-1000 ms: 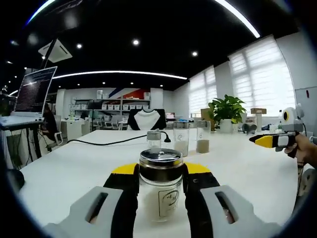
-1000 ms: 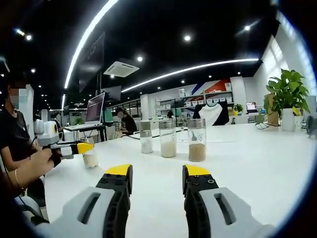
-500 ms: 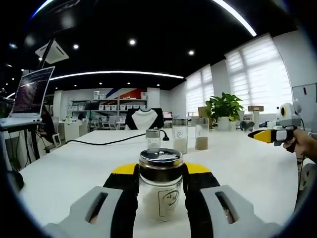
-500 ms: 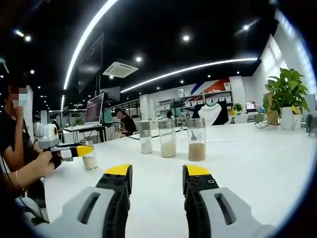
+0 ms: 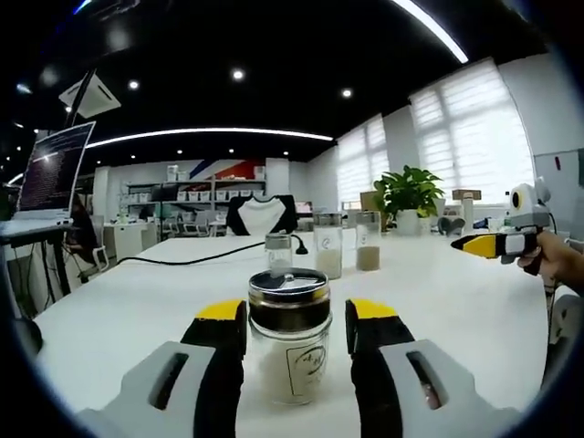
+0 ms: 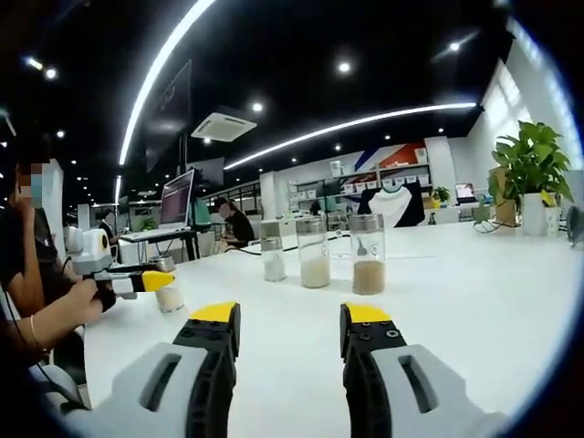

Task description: Rotate the seasoning bottle until the label or dispensing opening points toward the visible target arrow and the bottle remains upright within the marked orientation range

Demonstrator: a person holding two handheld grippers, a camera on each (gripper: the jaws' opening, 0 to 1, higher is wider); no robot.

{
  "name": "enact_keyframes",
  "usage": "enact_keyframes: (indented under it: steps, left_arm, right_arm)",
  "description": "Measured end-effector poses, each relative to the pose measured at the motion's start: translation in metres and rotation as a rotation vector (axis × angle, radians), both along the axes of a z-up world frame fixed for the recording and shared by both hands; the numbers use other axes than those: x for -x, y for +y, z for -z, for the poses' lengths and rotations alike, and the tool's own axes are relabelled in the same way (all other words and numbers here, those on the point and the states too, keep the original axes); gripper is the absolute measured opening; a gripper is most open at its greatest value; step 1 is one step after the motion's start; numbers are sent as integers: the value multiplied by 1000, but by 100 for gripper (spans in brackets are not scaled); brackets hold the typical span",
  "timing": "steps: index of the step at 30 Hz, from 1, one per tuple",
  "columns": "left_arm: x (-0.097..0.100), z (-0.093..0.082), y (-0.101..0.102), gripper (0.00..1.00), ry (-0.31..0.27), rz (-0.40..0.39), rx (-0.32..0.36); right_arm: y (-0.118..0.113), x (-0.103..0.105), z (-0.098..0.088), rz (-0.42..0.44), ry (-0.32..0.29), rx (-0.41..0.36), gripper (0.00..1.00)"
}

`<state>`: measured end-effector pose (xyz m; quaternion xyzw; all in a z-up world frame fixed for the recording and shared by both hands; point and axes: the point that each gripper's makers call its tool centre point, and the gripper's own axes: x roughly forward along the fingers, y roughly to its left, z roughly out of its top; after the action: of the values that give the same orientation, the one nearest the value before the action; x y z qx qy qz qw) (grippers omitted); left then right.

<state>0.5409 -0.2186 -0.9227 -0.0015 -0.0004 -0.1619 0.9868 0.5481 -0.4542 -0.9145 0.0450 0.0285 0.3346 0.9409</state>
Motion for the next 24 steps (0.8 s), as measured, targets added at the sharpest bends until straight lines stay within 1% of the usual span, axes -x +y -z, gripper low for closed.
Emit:
enact_keyframes:
  steps: [3,4,5,6,7,9,15,18,21,24]
  left_arm:
    - [1,0,-5,61,10,12,25]
    - [0,0,-6,66,15,14,24]
    - [0,3,-8,69,34,16,14]
    - [0,4,-8,72,38,11,3]
    - [0,5,-9,72,38,11,-16]
    - [1,4,-10,72,35,14,-32]
    - [1,-3,-4,72,21,-15,-18]
    - [2,-8,-4,75,18,-7,2]
    - [2,-10,-4,76,16,-11,-6]
    - [2,-9,-4,78,23,-14,-14]
  right_arm:
    - [1,0,3,-3,9,4,42]
    - [1,0,4,-3,13,5,42]
    - [0,0,6,-2,18,7,42]
    - [0,0,6,-2,19,7,42]
    - [0,0,7,-1,23,6,42]
    - [-1,1,8,-1,25,6,42]
    - [-2,1,7,6,24,2,42]
    - [-3,1,6,7,25,0,42]
    - [-3,2,6,8,26,-2,42]
    - [-4,2,7,10,27,-3,43]
